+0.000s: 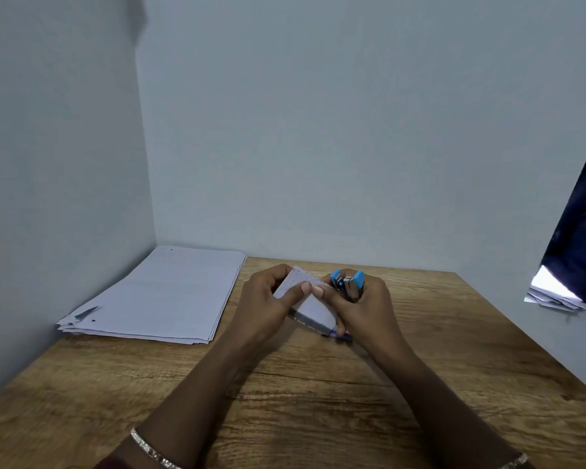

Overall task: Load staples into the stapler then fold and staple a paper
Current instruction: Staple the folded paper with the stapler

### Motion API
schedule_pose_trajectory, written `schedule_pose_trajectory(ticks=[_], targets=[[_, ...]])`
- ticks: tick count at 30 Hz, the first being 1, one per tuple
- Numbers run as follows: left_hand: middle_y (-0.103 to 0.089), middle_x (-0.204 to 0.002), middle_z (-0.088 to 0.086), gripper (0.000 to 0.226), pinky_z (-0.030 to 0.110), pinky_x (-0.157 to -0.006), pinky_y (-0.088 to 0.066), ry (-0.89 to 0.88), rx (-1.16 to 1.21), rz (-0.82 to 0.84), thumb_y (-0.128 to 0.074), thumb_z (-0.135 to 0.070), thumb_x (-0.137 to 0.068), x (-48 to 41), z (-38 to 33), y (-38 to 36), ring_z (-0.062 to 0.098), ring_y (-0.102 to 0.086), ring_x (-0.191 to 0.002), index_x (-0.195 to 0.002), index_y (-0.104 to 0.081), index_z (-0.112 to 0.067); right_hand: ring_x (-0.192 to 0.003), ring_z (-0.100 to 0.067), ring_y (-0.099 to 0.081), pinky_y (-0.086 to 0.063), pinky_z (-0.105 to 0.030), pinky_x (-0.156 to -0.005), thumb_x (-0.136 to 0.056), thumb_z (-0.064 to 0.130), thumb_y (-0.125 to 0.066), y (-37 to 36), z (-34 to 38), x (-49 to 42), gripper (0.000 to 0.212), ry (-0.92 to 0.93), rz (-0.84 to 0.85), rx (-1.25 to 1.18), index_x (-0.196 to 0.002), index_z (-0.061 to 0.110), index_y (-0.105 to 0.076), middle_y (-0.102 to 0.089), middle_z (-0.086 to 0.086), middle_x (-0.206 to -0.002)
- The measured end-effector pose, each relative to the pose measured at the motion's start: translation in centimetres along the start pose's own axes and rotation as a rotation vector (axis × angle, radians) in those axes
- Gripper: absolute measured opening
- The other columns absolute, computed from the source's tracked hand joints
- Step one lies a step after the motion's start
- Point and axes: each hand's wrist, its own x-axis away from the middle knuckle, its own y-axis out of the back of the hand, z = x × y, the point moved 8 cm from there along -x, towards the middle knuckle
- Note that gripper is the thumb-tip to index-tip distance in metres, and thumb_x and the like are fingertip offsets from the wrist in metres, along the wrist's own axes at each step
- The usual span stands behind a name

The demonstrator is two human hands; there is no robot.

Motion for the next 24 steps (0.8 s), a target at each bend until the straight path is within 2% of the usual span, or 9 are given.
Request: schedule_pose_trajectory(ticks=[3, 6, 8, 11, 13, 17, 22, 24], targets=[[-0.075, -0.09, 0.003, 0.015, 0.027, -0.067, -0.052, 0.03, 0.057, 0.016, -0.065, -0.027, -0.096, 0.1, 0.2, -0.2, 0.017, -0.071, -0.086, -0.1, -0.075, -0.017, -0.037, -0.017, -0.056, -0.059, -0.05, -0.056, -0.088, 0.033, -0.078, -0.1, -0.3, -0.1, 0.017, -0.02, 0.011, -0.07, -0.095, 0.018, -0.075, -0.067, -0.001, -0.05], [-0.078, -0.089, 0.0, 0.016, 0.016, -0.062, -0.051, 0.103, 0.171, 0.016, -0.061, -0.024, -0.098, 0.2, 0.6, -0.5, 0.008, -0.071, -0.081, -0.101, -0.076, -0.017, -0.038, -0.016, -0.056, -0.059, -0.049, -0.066, -0.091, 0.028, -0.075, -0.4, -0.8, -0.2, 0.01, -0.045, 0.027, -0.155, -0.099, 0.022, -0.077, -0.063, -0.004, -0.045], [-0.079, -0.09, -0.003, 0.018, 0.014, -0.061, -0.052, 0.146, 0.255, 0.033, -0.058, -0.021, -0.1, 0.2, 0.8, -0.7, 0.006, -0.072, -0.079, -0.1, -0.076, -0.018, -0.037, -0.016, -0.055, -0.057, -0.04, -0.061, -0.093, 0.023, -0.073, -0.3, -0.9, -0.3, 0.01, -0.048, 0.027, -0.199, -0.101, 0.024, -0.077, -0.063, -0.004, -0.046], [-0.079, -0.097, 0.004, 0.021, 0.017, -0.066, -0.055, 0.181, 0.282, 0.061, -0.055, -0.019, -0.1, 0.2, 1.1, -1.0, 0.011, -0.073, -0.084, -0.105, -0.076, -0.017, -0.036, -0.014, -0.055, -0.056, -0.027, -0.054, -0.095, 0.017, -0.07, -0.2, -0.7, -0.4, 0.015, -0.032, 0.035, -0.216, -0.104, 0.027, -0.077, -0.066, 0.0, -0.052], [-0.078, -0.099, 0.006, 0.019, 0.019, -0.067, -0.055, 0.195, 0.264, 0.045, -0.057, -0.017, -0.098, 0.2, 1.3, -0.8, 0.014, -0.072, -0.087, -0.106, -0.075, -0.016, -0.036, -0.013, -0.055, -0.057, -0.031, -0.058, -0.095, 0.017, -0.07, -0.1, -0.9, -0.5, 0.017, -0.032, 0.035, -0.211, -0.106, 0.029, -0.075, -0.069, -0.002, -0.057], [-0.078, -0.087, 0.0, 0.01, 0.017, -0.057, -0.052, 0.189, 0.275, 0.007, -0.071, -0.023, -0.09, 0.2, 1.1, -0.6, 0.006, -0.072, -0.075, -0.097, -0.075, -0.016, -0.038, -0.014, -0.056, -0.059, -0.042, -0.068, -0.093, 0.02, -0.073, -0.4, -1.1, -0.5, 0.017, -0.03, 0.046, -0.199, -0.105, 0.031, -0.072, -0.067, 0.001, -0.054], [-0.077, -0.078, -0.003, 0.008, 0.017, -0.051, -0.049, 0.225, 0.236, -0.004, -0.07, -0.026, -0.091, 0.3, 1.6, -0.6, 0.006, -0.071, -0.069, -0.089, -0.073, -0.019, -0.038, -0.016, -0.056, -0.056, -0.033, -0.064, -0.092, 0.019, -0.074, -0.6, -1.0, -0.4, 0.015, -0.03, 0.051, -0.172, -0.103, 0.028, -0.074, -0.063, -0.006, -0.051], [-0.077, -0.081, -0.004, 0.007, 0.016, -0.052, -0.049, 0.228, 0.222, -0.002, -0.068, -0.024, -0.092, 0.2, 1.7, -0.6, 0.008, -0.07, -0.074, -0.092, -0.074, -0.021, -0.04, -0.018, -0.058, -0.059, -0.034, -0.06, -0.092, 0.019, -0.074, -0.4, -0.9, -0.5, 0.014, -0.042, 0.033, -0.162, -0.104, 0.027, -0.075, -0.065, -0.008, -0.053]])
